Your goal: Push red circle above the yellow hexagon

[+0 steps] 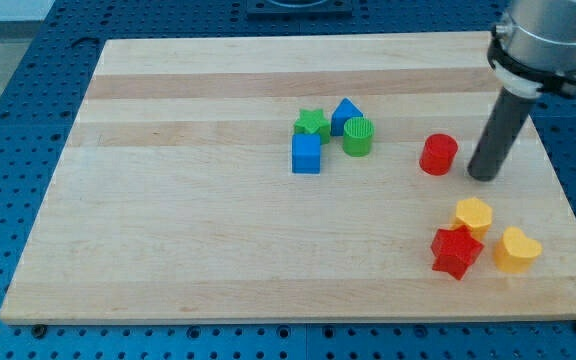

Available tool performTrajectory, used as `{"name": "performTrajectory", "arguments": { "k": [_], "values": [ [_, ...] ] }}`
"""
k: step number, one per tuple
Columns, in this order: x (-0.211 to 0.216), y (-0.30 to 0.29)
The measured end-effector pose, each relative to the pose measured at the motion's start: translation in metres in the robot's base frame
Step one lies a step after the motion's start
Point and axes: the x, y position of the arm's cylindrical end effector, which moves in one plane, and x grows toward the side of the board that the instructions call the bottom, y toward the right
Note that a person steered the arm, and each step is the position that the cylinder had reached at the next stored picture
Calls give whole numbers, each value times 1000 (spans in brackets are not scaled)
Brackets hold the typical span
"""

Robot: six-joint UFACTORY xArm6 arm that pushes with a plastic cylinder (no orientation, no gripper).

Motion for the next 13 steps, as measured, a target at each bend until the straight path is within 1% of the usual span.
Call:
{"name": "performTrajectory", "arguments": {
  "k": [1,2,3,4,6,7,8,9,10,12,13],
  "values": [
    [-24,9],
    [-75,8],
    [-89,-18],
    [-73,-41],
    [-9,-36],
    [2,-29],
    [-17,-43],
    [-26,-67],
    [-27,-89],
    [-10,-119],
    [14,-119]
  ]
}}
